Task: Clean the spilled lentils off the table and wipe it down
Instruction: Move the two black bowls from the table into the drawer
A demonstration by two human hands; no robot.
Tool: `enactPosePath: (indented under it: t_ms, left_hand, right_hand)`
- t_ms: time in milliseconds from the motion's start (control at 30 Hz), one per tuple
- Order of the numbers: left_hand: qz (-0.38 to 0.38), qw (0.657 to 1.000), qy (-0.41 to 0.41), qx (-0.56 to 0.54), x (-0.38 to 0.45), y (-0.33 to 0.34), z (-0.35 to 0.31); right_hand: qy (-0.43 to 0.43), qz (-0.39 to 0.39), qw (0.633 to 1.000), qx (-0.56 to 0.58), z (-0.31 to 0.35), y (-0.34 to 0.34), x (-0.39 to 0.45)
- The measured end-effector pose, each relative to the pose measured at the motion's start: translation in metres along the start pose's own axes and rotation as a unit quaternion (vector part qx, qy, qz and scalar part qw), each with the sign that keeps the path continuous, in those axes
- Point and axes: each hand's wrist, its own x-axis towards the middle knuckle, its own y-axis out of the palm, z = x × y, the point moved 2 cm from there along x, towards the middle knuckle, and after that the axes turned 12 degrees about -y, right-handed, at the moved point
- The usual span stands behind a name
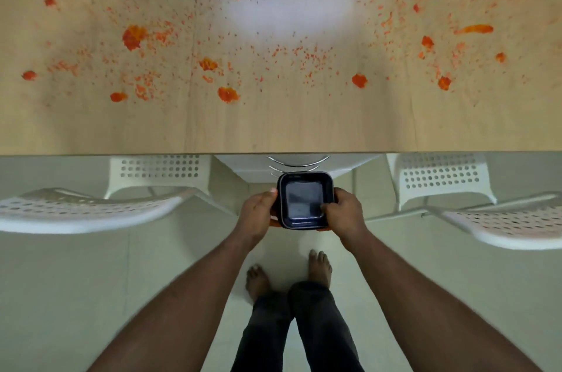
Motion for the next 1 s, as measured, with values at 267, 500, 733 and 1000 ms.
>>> enactPosePath:
  t_ms: [267, 500, 733, 1000]
  left_hand:
    - [-0.066, 0.88, 0.155, 0.445, 0.098, 0.032, 0.008]
    - [-0.088, 0.768, 0.231, 0.591, 0.142, 0.041, 0.026]
    - [-0.051, 0.837, 0.169, 0.518, 0.122, 0.038, 0.035]
    - [-0.194, 0.948, 0.065, 0.245, 0.061, 0.012, 0.055]
  right_hand:
    - [0.009, -0.024, 0.999, -0.02, -0.062, -0.018, 0.044]
    - [-0.01, -0.021, 0.999, -0.024, -0.065, -0.026, 0.061]
    - [-0.019, -0.018, 0.999, -0.022, -0.053, -0.031, 0.042]
    - [-0.014, -0.022, 1.0, -0.01, -0.038, -0.026, 0.014]
